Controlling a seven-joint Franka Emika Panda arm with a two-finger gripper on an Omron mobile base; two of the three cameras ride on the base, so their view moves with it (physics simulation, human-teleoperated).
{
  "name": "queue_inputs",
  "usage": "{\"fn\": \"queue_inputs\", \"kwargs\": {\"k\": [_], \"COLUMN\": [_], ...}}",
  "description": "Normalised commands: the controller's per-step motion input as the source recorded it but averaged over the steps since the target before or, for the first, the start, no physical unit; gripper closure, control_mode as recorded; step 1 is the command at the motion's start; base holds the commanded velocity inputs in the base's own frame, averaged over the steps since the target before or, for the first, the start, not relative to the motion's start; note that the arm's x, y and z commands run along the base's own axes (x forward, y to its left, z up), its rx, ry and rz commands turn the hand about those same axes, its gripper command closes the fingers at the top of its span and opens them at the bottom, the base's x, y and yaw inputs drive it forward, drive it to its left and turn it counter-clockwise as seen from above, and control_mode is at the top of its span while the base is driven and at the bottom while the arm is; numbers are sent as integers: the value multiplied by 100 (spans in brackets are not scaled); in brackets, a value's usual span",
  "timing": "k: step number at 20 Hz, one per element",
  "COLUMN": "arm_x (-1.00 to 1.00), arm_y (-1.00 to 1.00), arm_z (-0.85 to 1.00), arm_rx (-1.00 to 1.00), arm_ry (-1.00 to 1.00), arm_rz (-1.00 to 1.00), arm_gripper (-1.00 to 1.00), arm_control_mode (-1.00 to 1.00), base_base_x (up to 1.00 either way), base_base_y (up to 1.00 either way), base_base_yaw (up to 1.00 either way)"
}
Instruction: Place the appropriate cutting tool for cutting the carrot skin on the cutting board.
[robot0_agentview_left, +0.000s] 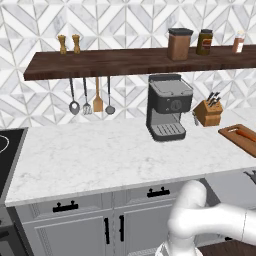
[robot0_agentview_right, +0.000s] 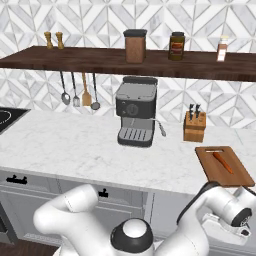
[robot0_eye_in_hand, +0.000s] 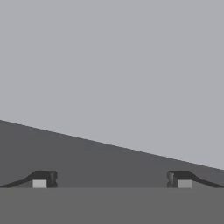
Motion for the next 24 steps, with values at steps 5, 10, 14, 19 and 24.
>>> {"fn": "queue_inputs", "kwargs": {"k": [5,10,14,19,24], "arm_x": [-39,-68,-79,-71,-6], "arm_y": [-20,-10,-1,0,-2], "arm_z": [0,0,0,3,36], "arm_rx": [3,0,0,0,0], "arm_ry": [3,6,6,2,0], "arm_rz": [0,0,0,0,0], "arm_gripper": [-100,-100,-100,-100,-100], "arm_control_mode": [-100,-100,-100,-100,-100], "base_base_x": [0,0,0,0,0], "base_base_y": [0,0,0,0,0], "base_base_yaw": [0,0,0,0,0]}}
